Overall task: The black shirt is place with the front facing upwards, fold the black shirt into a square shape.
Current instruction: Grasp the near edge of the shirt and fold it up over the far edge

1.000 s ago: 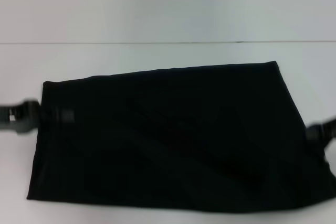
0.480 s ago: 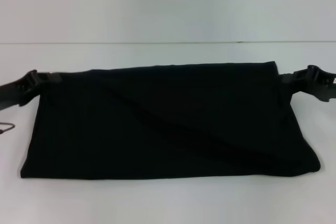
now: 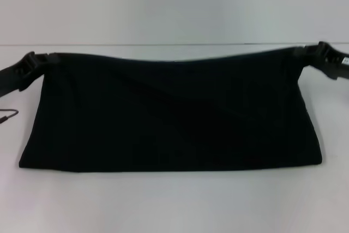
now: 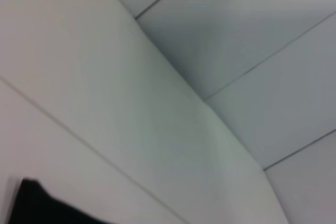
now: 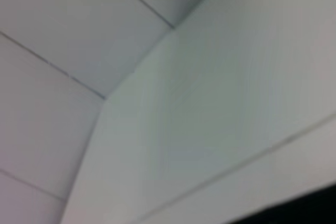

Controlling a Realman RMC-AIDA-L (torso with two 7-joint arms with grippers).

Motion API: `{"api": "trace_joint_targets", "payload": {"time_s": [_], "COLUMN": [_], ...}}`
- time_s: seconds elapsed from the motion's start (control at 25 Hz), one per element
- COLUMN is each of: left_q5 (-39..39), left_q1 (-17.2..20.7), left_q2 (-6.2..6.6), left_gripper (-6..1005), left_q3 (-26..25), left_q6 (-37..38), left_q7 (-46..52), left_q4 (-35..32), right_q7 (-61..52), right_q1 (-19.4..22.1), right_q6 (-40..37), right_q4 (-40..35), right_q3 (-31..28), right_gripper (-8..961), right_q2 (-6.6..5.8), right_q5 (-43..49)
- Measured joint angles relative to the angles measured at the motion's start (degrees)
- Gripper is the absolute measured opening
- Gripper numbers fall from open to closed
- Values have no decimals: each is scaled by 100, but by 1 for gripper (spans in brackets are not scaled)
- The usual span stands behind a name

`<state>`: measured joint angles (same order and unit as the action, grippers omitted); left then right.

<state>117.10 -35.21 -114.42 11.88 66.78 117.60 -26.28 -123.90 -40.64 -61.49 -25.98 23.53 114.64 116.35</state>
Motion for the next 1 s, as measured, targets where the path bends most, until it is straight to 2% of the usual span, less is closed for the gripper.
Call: {"api": "trace_joint_targets", "payload": {"time_s": [0.16,0.44,0.52,0.72,1.0], "left_q5": [-170,-189,-194,-198,-221], "left_q1": [-68,-224,-273,-379,-544], "left_q2": [-88,-343,-408,-496,-583], "left_gripper": [47,46,46,46,47], "left_q3": [13,168,173,174,175], "left_q6": [-264,-1046,-1222,-1553,-1875], "left_q7": [-189,-621,-742,-886,-1109], "left_q4": [2,63,69,92,165], "right_q7": [268,1099,1339,1647,1787], "right_q1": [-68,-318,-386,-526,-603], "right_q6": [311,1400,1678,2184,2469], "right_q4": [14,90,148,381,474], "right_q3": [14,94,101,112,211], "right_gripper": [74,77,78,80,83], "right_q2": [56,420,484,509,529], "right_q5": [-312,-354,-360,-373,-377]}}
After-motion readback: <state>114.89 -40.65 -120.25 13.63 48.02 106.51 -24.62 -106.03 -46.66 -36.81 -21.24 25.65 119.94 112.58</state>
